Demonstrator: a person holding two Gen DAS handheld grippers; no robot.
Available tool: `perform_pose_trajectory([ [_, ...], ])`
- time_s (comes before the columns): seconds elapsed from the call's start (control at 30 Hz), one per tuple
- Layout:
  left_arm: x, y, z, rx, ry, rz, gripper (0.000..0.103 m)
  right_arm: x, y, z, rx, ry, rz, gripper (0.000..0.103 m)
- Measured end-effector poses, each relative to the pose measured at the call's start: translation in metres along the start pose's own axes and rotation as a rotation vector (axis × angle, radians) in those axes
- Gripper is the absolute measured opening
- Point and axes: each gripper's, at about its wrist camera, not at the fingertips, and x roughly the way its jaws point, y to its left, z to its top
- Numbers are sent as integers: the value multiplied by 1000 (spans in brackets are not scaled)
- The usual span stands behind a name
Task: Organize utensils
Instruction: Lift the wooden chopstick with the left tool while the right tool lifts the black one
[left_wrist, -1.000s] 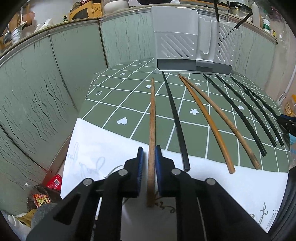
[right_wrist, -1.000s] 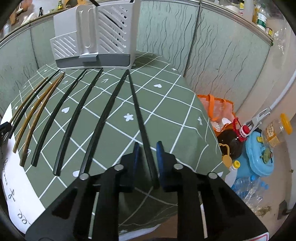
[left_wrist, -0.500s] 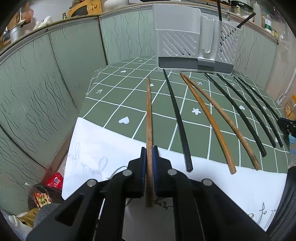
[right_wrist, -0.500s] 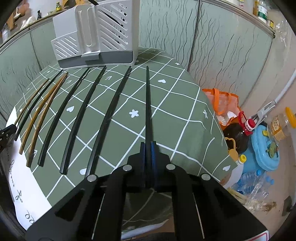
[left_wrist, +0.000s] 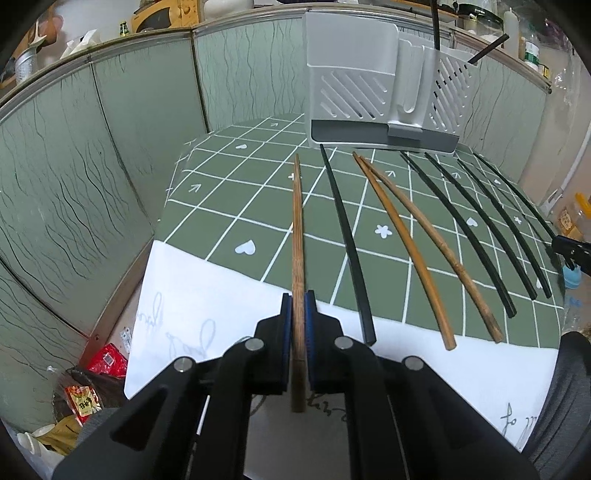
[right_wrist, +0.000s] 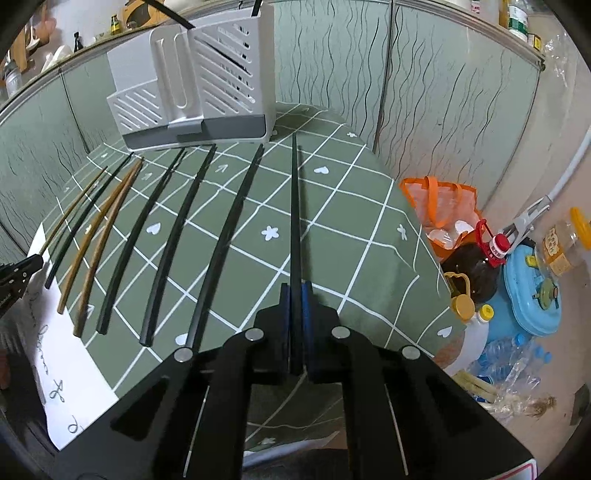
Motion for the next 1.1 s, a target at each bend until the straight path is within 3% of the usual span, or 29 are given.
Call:
perform_pose_trajectory([
  [0.4,-21,0,13,2,-34,-23,8,-25,0,9,-6,-35,11,6],
  [1.1,-23,2,14,-3,-33,-23,8,-26,1,7,-10,-19,20,6],
])
